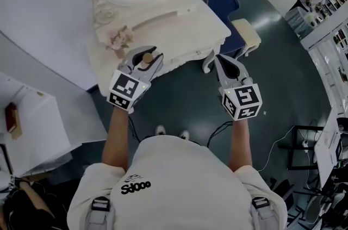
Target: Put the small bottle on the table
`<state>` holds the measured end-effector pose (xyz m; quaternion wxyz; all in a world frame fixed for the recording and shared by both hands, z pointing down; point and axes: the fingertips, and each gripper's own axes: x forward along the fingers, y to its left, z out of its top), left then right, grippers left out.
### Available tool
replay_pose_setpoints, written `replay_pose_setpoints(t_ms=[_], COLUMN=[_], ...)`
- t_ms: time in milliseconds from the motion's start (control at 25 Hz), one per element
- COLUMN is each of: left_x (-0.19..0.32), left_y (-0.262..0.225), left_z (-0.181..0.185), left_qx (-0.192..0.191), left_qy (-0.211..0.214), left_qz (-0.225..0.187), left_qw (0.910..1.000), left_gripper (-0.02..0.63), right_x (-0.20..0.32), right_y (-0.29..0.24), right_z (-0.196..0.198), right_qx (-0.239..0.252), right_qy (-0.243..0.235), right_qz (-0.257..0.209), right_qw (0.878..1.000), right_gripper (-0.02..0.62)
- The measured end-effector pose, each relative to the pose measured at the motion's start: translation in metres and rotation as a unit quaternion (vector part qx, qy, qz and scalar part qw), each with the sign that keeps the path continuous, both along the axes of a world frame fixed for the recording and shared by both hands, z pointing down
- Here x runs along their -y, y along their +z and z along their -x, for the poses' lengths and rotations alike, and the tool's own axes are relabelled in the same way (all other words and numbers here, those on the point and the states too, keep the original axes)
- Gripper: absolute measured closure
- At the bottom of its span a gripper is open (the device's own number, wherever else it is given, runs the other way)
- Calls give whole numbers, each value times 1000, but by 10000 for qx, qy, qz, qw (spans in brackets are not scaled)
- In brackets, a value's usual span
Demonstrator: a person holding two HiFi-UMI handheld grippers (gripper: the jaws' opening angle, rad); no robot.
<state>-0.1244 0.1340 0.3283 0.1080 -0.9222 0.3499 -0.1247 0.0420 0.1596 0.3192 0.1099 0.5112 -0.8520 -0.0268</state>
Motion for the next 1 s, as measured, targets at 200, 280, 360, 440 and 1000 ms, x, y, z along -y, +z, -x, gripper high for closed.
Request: replay_pose_setpoints(t_ms=[200, 280, 360, 440, 1000], left_x=[-1, 0, 2, 3, 51], left_y=[0, 1, 2, 3, 20], left_z=[-12, -16, -20, -25, -54], left_qx=[18, 42, 47, 3, -74], left_qy=[-65, -129, -210, -289, -579], left_qz=[13, 22, 41, 63, 313], left_qw=[10000, 9999, 9998, 9996, 9978], left_gripper=[486, 486, 486, 486, 486], right_x=[1, 4, 7, 11, 74], right_y=[-4, -3, -1, 1, 23], right_z=[-8, -13, -20, -29, -75], right_qx=[174, 178, 204, 224, 727], right_qy=[-169, -217, -257, -285, -433], right_qz=[-79, -77, -65, -58, 170], right_qw=[9997, 9996, 9994, 9993, 9963], right_gripper=[594, 594, 594, 594, 594])
